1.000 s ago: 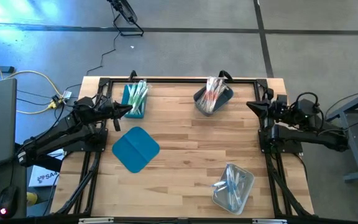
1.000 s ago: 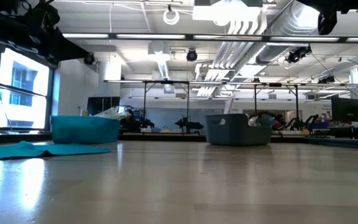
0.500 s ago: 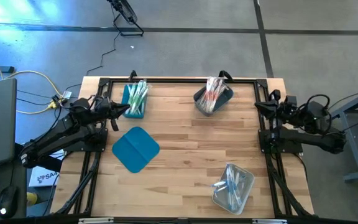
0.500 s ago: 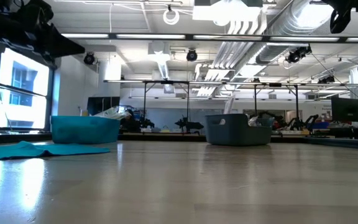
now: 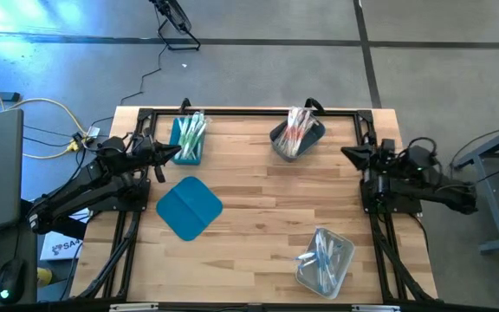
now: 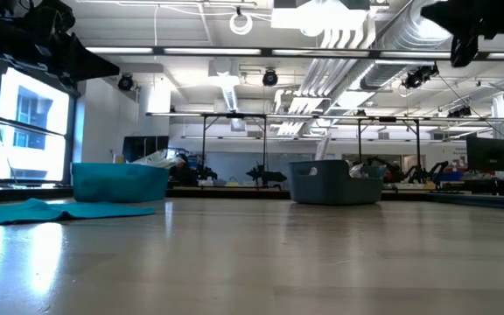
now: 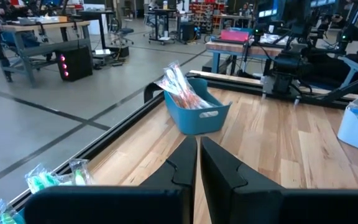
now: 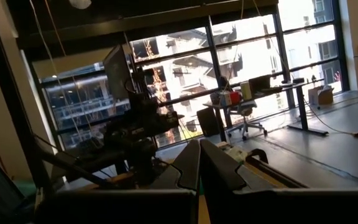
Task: Pick & Place Toothbrushes
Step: Return to Home Position
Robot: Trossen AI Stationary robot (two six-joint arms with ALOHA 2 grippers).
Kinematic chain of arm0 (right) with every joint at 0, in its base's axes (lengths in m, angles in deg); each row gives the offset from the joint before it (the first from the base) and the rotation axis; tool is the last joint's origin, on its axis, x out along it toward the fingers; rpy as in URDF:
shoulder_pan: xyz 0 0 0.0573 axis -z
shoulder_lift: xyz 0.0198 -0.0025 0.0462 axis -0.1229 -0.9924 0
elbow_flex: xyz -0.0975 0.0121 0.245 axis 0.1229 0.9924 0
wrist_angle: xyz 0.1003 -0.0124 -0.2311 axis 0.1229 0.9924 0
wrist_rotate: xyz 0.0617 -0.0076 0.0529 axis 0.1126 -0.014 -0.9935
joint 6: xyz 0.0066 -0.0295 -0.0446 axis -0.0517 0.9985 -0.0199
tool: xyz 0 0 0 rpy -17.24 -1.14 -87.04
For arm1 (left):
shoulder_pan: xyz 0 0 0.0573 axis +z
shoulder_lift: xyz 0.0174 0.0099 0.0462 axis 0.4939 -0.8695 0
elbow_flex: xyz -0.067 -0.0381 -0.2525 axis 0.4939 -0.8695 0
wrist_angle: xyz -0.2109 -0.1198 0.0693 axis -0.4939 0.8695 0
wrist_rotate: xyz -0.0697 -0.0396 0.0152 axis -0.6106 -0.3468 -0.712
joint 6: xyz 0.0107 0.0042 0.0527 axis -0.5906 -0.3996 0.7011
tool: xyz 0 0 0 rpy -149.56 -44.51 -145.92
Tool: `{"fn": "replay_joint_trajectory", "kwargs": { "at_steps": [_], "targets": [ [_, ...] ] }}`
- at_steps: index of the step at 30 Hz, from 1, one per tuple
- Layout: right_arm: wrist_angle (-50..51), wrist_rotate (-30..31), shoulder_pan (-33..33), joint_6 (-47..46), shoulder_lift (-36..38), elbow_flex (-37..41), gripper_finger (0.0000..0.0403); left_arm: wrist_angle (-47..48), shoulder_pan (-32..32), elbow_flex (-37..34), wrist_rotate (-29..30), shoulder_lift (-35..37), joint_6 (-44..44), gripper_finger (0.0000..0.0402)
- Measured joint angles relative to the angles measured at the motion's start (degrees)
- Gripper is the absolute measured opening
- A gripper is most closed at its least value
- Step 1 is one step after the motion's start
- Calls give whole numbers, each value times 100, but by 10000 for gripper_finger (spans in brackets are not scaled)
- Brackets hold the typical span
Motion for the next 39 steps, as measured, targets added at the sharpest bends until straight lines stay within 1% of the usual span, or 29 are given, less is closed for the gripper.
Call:
{"fn": "replay_joint_trajectory", "kwargs": {
  "at_steps": [5,10,13,25,29,37,39],
  "targets": [
    [-512,0,2,26,4,655,3,10,0,0,-2,0,0,19],
    [-621,53,1,45,4,1045,3,46,0,0,-2,0,0,19],
    [-628,130,2,144,4,1171,3,46,-1,0,-4,0,0,19],
    [-644,130,0,497,4,1513,3,131,0,9,-17,0,0,19],
    [-705,280,2,515,4,1730,3,131,0,9,-17,0,-17,19],
    [-707,335,2,514,-20,1737,3,162,-2,9,-2,0,-89,19],
    [-704,293,1,489,-20,1737,3,288,-2,9,115,6,-106,19]
  ]
}}
